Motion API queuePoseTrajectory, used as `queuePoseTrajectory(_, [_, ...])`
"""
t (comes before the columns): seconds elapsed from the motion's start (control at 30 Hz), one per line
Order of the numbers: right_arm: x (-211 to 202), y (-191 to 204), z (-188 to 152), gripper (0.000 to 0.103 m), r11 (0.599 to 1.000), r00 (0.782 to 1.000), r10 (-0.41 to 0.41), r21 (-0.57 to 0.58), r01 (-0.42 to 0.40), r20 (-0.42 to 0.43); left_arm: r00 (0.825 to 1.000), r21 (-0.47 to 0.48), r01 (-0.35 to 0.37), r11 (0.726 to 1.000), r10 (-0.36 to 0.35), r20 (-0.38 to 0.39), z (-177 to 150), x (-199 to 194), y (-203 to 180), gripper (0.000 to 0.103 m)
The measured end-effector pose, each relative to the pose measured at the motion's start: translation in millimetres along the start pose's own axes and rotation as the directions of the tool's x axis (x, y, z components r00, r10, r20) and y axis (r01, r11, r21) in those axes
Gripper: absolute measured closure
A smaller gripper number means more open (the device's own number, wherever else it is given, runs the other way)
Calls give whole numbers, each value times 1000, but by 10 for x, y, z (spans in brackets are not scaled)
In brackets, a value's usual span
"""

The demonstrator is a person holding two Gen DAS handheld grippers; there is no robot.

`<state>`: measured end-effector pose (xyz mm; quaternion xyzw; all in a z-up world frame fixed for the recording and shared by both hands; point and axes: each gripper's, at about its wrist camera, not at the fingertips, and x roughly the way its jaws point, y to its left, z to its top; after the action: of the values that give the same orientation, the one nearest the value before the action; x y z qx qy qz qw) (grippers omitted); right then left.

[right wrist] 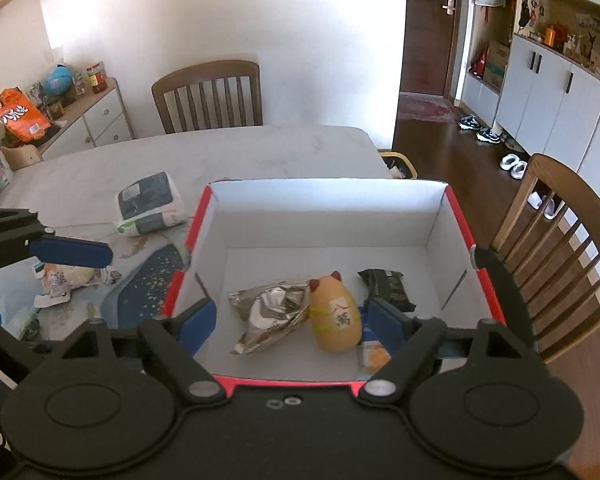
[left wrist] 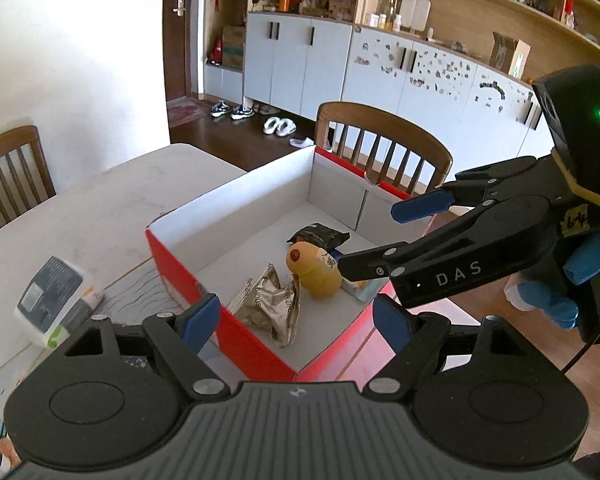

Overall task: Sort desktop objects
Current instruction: 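Move both tools back from the box toward the snacks on the table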

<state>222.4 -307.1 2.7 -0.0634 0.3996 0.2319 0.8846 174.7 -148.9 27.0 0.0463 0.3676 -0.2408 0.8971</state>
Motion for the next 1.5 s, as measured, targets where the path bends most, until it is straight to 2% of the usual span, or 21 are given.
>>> queuePoseTrajectory(0.23, [-96,181,-35,13,1000,999,15,3,-15,36,999,-39,-32,999,33,32,-227,-292,173,19])
queuePoseTrajectory(0.57, [-193,611,-142,7,1000,995,29,-8,-28,91,991,-134,-119,984,126,52,-606,-735,578,14])
queuePoseTrajectory(0.6, [-204,660,-152,7,999,994,32,-7,-32,102,989,-144,-130,981,139,55,-638,-783,628,11])
queuePoseTrajectory(0.63, [-210,704,-159,7,999,993,35,-5,-35,109,987,-152,-142,978,152,57,-669,-817,670,3])
queuePoseTrajectory(0.67, [-207,769,-163,7,999,993,38,-6,-37,113,984,-160,-158,974,170,61,-702,-856,717,0])
queuePoseTrajectory(1.1, [-66,1475,-95,7,993,986,110,-45,-105,126,961,-200,-250,947,267,67,-1086,-1261,1355,0])
queuePoseTrajectory(1.3, [56,1749,-30,7,990,984,136,-64,-129,119,964,-144,-251,957,260,51,-1334,-1308,1627,0])
queuePoseTrajectory(1.5, [203,1979,11,8,986,983,152,-82,-143,105,968,-138,-249,959,252,8,-1525,-1229,1878,0])
